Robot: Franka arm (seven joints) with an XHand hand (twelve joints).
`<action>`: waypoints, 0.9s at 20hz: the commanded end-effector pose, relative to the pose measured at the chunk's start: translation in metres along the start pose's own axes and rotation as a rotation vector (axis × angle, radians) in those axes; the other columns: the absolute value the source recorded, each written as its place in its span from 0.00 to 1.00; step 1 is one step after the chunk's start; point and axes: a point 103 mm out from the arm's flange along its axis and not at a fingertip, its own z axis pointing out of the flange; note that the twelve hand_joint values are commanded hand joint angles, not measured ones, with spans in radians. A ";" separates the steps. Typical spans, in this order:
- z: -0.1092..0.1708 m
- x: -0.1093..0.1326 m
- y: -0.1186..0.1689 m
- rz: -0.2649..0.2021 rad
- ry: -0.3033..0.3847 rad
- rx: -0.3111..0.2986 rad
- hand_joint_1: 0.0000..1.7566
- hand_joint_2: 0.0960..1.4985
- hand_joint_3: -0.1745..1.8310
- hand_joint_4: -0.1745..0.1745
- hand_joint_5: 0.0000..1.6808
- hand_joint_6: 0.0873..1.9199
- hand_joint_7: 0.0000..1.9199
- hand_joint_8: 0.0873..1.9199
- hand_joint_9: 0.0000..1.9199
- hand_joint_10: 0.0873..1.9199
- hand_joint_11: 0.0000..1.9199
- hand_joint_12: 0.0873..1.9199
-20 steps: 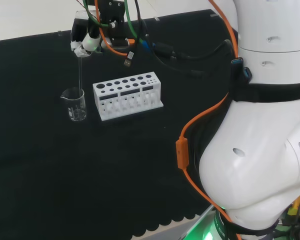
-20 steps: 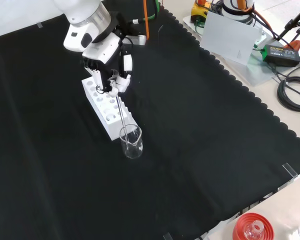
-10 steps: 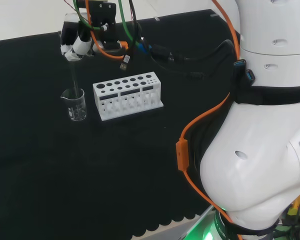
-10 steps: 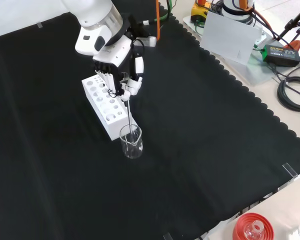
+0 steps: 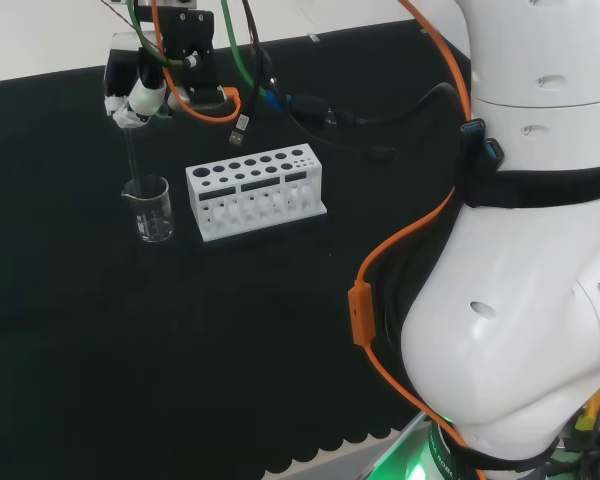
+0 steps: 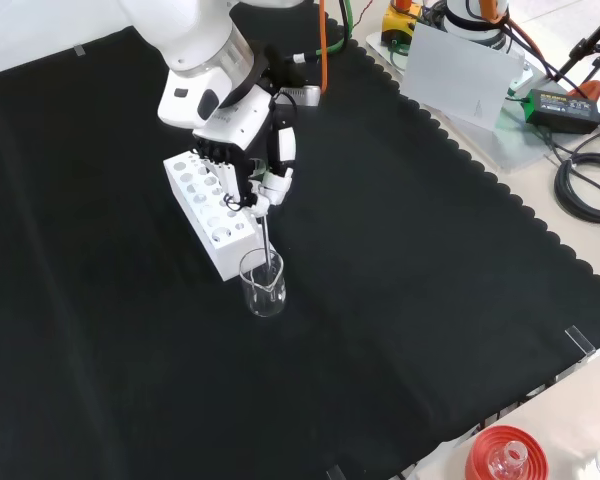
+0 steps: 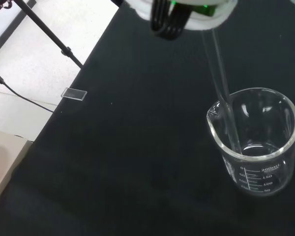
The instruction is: Stir in the beaker to the left of the white test tube rack with the glass rod.
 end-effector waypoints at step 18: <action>-0.013 -0.036 -0.012 0.047 0.003 -0.009 0.74 0.50 0.35 0.00 0.63 0.35 0.62 0.52 0.92 0.26 0.84 0.35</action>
